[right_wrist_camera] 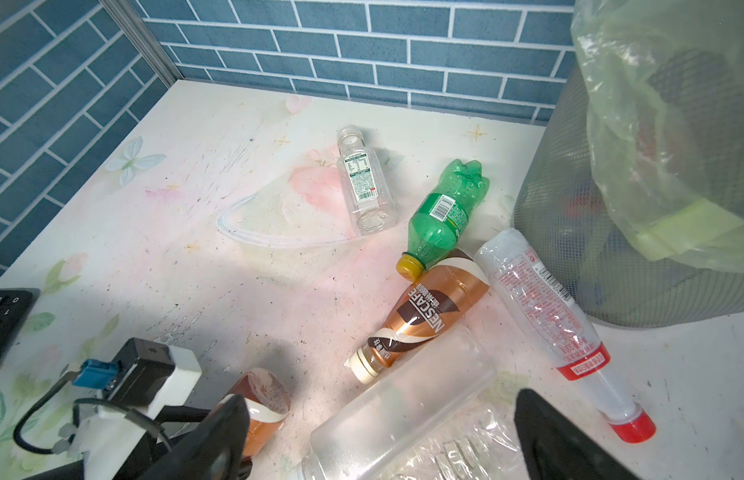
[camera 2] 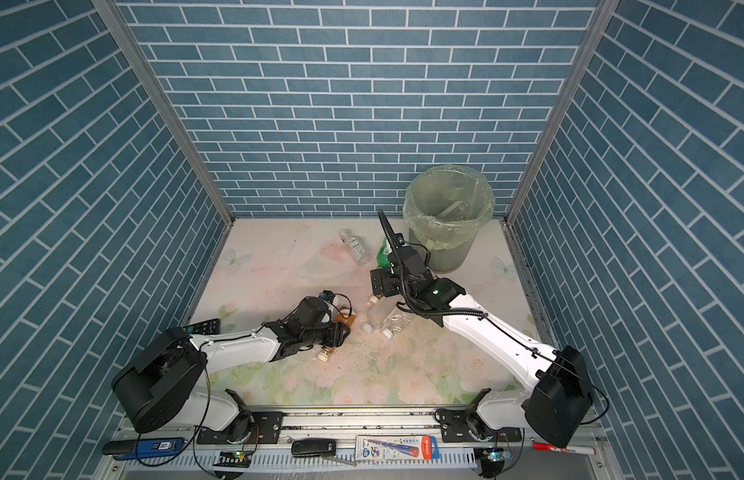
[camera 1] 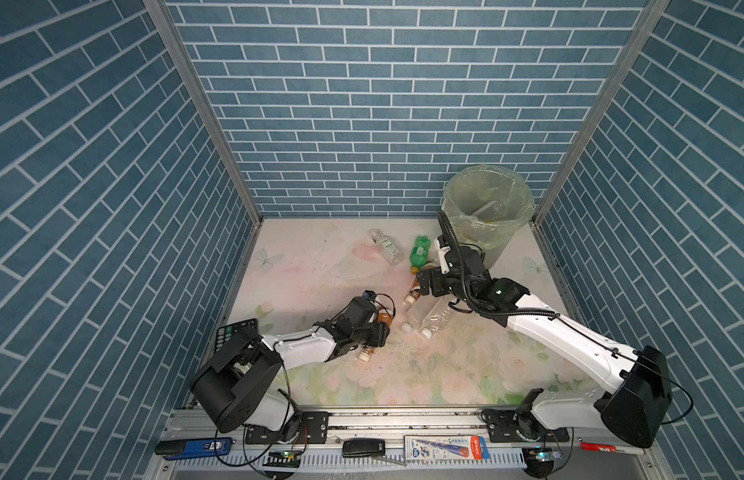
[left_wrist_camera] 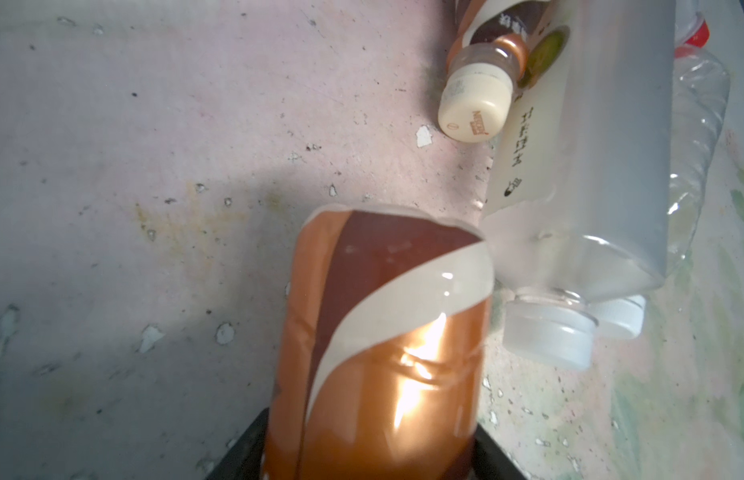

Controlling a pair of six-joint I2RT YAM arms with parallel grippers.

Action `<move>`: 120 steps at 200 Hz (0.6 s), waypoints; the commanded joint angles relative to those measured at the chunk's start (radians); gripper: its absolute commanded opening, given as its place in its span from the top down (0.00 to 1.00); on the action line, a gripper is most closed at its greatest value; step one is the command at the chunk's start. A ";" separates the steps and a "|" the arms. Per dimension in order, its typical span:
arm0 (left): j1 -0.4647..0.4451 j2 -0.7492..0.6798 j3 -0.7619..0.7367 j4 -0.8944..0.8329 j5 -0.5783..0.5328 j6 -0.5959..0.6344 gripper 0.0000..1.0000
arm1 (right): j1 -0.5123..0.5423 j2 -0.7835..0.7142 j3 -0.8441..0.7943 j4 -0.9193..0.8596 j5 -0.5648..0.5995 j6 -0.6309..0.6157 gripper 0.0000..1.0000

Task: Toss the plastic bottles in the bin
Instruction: 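Lower the right gripper to the pile while the left gripper reaches toward the Nescafe bottle, then grasp the brown Nescafe bottle with the left gripper and lift it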

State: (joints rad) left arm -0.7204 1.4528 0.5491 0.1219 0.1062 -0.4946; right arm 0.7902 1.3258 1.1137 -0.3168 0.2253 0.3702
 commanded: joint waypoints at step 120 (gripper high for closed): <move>0.090 0.248 0.354 -0.100 -0.097 0.106 0.26 | -0.054 0.048 -0.035 0.111 -0.021 0.033 0.01</move>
State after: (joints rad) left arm -0.6376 1.6932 0.8680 0.0772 0.0174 -0.4149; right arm 0.7639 1.4040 1.1133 -0.2386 0.2111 0.3706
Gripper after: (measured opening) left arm 0.707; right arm 0.993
